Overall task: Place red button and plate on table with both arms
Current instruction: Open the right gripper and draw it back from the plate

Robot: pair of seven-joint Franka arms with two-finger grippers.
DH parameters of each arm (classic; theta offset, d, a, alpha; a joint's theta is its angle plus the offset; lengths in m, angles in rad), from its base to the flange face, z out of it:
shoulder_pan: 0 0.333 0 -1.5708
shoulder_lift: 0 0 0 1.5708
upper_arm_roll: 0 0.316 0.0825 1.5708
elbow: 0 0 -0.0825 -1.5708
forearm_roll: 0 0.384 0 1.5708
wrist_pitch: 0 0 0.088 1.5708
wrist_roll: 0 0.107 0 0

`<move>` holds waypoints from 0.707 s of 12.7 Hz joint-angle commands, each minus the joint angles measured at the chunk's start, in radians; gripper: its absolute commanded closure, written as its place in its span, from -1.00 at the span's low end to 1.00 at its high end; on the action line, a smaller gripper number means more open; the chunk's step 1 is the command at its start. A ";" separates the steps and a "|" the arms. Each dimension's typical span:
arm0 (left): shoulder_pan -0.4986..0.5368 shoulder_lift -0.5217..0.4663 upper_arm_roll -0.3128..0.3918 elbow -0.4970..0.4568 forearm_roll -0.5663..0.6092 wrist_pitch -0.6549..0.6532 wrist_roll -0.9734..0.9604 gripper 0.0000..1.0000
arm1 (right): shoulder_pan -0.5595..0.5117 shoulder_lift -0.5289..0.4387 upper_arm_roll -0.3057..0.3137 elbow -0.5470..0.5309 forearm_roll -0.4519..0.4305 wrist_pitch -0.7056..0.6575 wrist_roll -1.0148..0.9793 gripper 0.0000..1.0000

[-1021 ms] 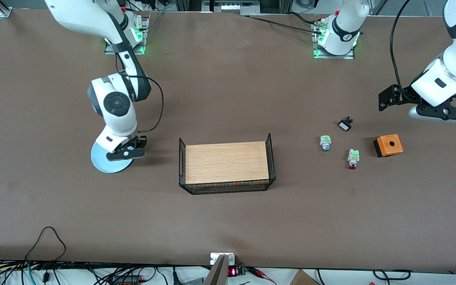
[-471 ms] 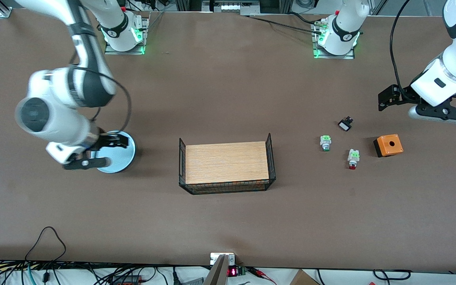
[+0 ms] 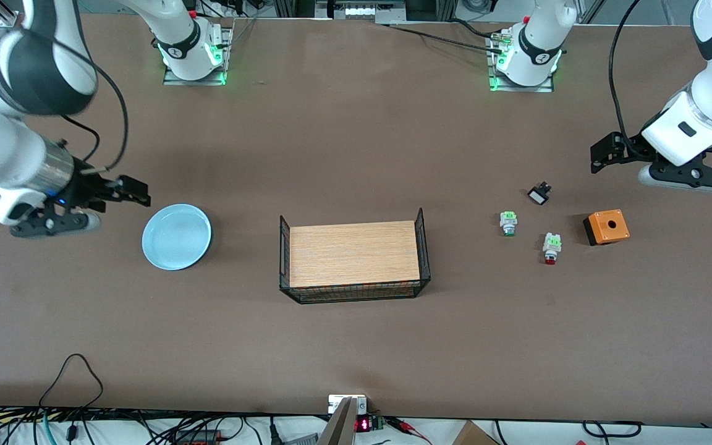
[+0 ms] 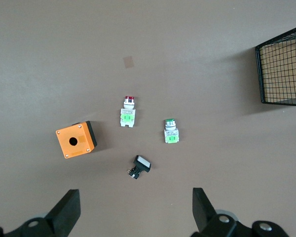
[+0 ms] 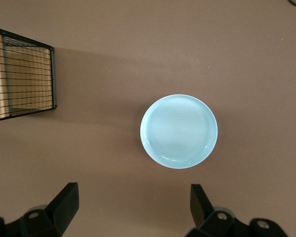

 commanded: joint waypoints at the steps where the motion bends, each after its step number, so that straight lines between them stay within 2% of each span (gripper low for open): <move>1: -0.004 -0.004 0.002 0.008 0.012 -0.011 0.005 -1.00 | -0.001 -0.065 -0.021 -0.019 -0.014 -0.050 0.026 -1.00; 4: -0.004 -0.004 0.002 0.008 0.012 -0.011 0.006 -1.00 | -0.009 -0.101 -0.033 -0.019 -0.017 -0.073 0.034 -1.00; 7: -0.004 -0.004 0.002 0.008 0.012 -0.013 0.007 -1.00 | -0.030 -0.125 -0.012 -0.025 -0.037 -0.083 0.115 -1.00; 8: -0.004 -0.004 0.002 0.008 0.012 -0.020 0.007 -1.00 | -0.114 -0.131 0.072 -0.027 -0.043 -0.083 0.115 -1.00; 9: -0.004 -0.004 0.002 0.008 0.012 -0.022 0.007 -1.00 | -0.267 -0.134 0.227 -0.028 -0.057 -0.083 0.115 -1.00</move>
